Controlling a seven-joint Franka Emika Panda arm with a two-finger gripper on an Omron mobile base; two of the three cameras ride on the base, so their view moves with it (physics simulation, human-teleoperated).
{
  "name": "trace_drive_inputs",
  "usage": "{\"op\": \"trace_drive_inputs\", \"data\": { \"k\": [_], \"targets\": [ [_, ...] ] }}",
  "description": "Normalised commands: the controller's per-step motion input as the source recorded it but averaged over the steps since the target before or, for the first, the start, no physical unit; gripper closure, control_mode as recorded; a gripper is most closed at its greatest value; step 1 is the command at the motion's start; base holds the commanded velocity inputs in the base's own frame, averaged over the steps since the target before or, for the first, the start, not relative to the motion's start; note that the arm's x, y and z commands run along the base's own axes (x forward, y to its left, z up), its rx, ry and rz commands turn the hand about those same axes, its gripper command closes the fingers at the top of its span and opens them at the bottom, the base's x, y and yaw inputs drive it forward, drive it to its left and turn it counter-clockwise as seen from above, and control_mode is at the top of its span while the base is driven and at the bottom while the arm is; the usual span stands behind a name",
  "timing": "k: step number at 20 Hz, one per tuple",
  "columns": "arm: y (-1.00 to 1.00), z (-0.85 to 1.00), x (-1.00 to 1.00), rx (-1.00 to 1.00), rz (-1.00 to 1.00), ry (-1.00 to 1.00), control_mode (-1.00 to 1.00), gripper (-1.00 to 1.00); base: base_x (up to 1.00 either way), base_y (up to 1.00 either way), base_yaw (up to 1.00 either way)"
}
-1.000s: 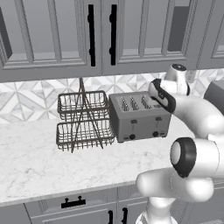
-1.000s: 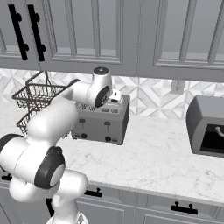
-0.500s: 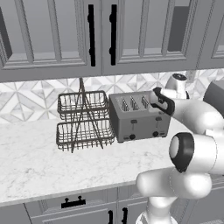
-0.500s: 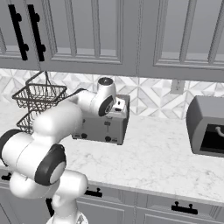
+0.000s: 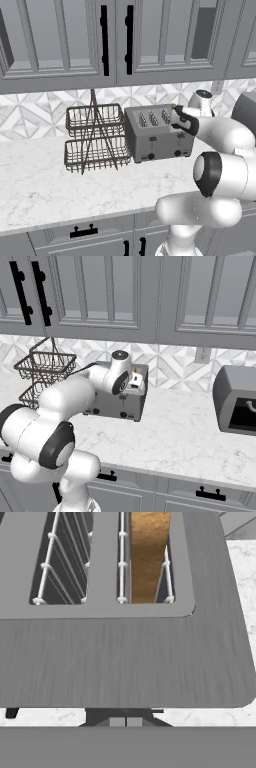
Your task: Start the toaster. Once the lever pops up, take the bread to the plate on the dining counter.
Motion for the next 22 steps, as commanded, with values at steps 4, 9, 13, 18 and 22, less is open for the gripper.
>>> {"op": "trace_drive_inputs", "data": {
  "k": [4,9,13,18,22],
  "targets": [
    [0.00,-0.26,0.39,0.00,0.00,0.00,-1.00,1.00,0.00,0.00,0.00],
    [0.00,-0.36,0.17,0.00,0.00,0.00,-1.00,1.00,0.00,0.00,0.00],
    [0.00,-0.61,-0.01,0.00,0.00,0.00,-1.00,1.00,0.00,0.00,0.00],
    [0.00,-0.74,-0.11,-0.02,0.00,0.00,-1.00,1.00,0.00,0.00,0.00],
    [0.00,-0.72,0.00,-0.03,-0.01,0.00,-1.00,1.00,0.00,0.00,0.00]
  ]
}}
